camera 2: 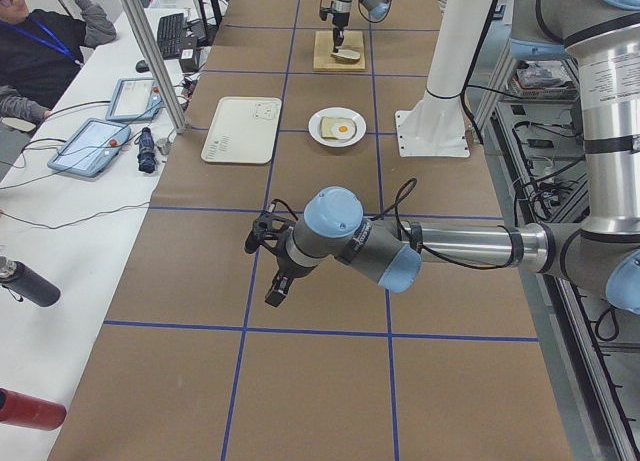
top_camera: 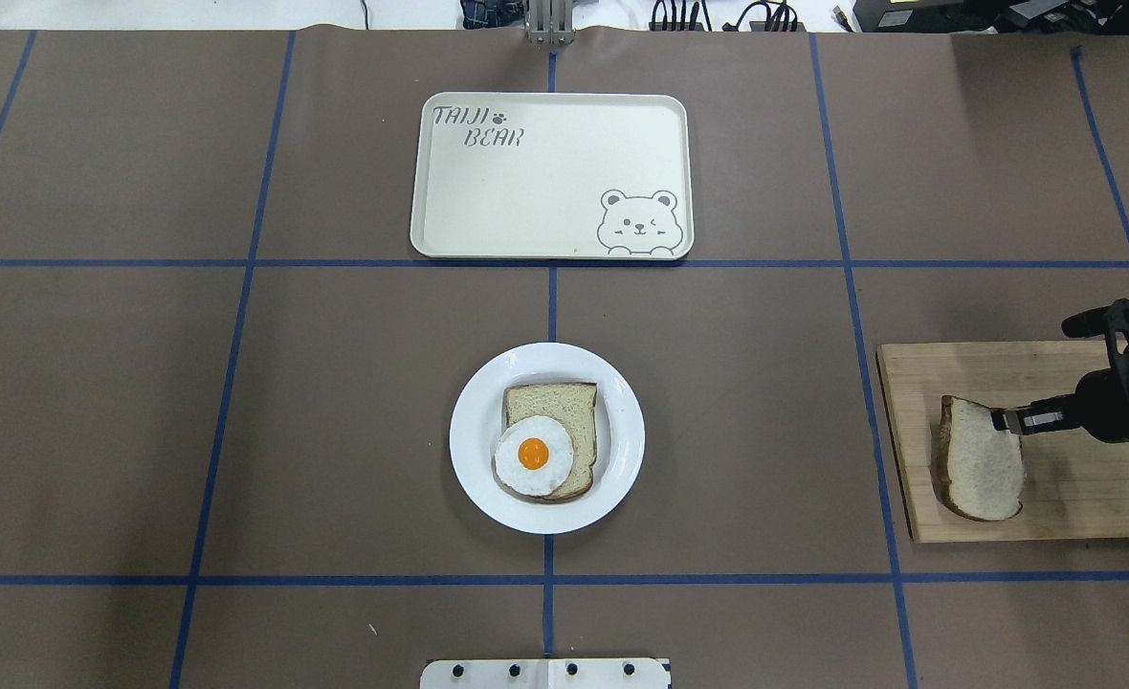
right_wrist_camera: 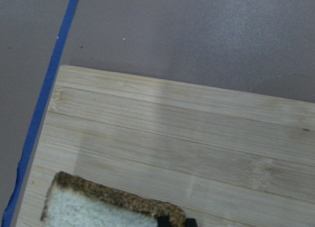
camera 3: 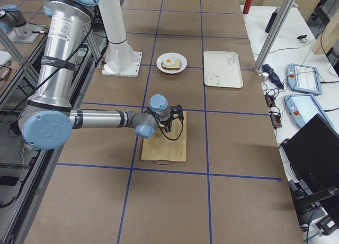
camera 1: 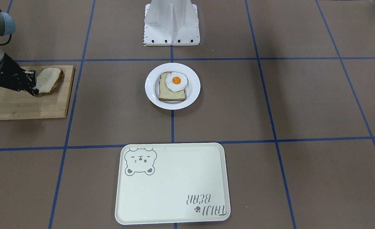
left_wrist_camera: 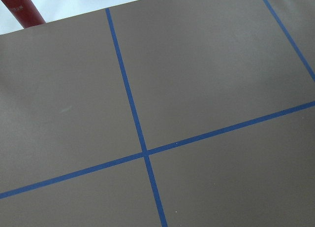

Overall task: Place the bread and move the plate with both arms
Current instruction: 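Close the right gripper on the bread slice edge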

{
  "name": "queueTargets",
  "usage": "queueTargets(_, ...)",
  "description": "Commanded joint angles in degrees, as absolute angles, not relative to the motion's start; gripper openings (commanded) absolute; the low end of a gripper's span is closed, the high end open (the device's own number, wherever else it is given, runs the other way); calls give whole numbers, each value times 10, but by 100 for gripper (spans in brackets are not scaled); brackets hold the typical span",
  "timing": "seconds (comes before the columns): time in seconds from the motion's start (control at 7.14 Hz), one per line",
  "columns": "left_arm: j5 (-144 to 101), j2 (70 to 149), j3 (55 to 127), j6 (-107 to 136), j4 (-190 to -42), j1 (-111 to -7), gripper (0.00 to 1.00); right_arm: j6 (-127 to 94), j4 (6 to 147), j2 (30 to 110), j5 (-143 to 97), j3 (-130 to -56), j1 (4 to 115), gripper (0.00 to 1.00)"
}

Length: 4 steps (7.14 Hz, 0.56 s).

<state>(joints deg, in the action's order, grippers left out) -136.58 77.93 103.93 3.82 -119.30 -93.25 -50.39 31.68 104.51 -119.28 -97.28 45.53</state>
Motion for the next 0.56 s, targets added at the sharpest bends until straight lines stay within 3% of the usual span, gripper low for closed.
queueTargets(0.0, -1366, 780, 1039, 38, -1194, -933, 98, -503, 316, 1050, -1202, -981, 459, 0)
queueTargets(0.42, -1366, 779, 1039, 38, -1194, -933, 98, -481, 314, 1049, -1286, -992, 531, 0)
